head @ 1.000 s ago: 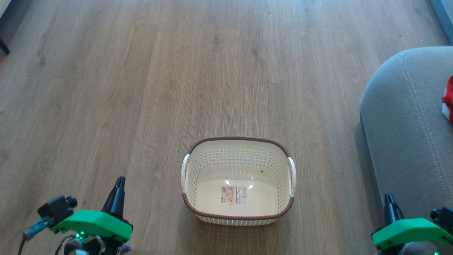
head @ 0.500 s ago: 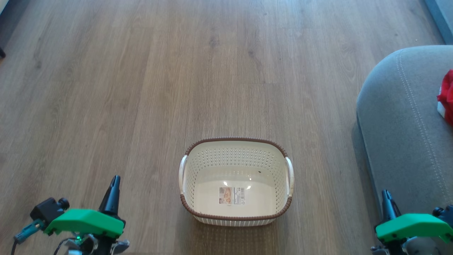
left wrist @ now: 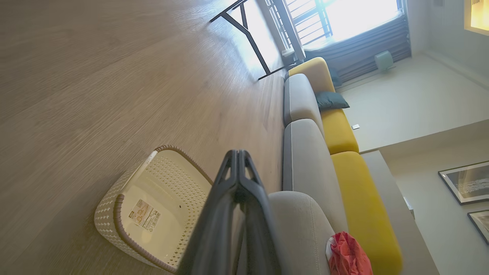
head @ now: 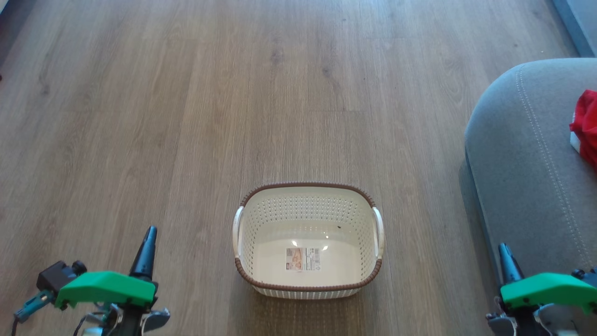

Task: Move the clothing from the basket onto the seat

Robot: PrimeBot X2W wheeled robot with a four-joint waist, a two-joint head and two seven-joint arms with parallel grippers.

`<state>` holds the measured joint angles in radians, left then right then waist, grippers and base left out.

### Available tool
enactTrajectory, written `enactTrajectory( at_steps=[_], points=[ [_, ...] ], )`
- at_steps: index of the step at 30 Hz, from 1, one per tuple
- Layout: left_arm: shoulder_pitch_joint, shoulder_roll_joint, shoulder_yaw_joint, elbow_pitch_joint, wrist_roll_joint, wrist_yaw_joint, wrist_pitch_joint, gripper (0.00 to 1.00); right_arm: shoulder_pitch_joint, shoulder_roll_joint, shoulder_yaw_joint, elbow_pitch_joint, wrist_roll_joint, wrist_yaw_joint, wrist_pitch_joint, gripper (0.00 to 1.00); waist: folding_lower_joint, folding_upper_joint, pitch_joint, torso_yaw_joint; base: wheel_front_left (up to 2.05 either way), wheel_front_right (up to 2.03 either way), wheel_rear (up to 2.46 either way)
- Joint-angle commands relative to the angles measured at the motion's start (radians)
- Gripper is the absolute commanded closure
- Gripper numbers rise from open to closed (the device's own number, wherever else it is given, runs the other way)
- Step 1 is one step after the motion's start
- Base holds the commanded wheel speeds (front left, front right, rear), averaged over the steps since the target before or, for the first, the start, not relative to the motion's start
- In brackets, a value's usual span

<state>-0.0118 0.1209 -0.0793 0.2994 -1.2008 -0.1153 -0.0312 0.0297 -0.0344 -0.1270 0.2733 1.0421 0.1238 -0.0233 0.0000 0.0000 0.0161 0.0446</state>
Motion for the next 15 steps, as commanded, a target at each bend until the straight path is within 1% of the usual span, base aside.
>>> enactTrajectory(
  at_steps=[1,15],
  points=[
    [-0.062,0.002,0.040,-0.038,-0.024,-0.009,0.008,1.00,-0.055,-0.011,0.009,-0.030,0.033,0.004,0.009,1.00,0.0000,0.0000,0.000,-0.001,0.00,0.00,0.00],
    [-0.073,-0.019,0.085,-0.043,-0.147,-0.011,0.049,1.00,-0.081,-0.012,0.010,-0.030,0.201,0.005,0.049,1.00,0.0000,0.0000,-0.004,-0.015,0.00,0.00,0.00]
  ],
)
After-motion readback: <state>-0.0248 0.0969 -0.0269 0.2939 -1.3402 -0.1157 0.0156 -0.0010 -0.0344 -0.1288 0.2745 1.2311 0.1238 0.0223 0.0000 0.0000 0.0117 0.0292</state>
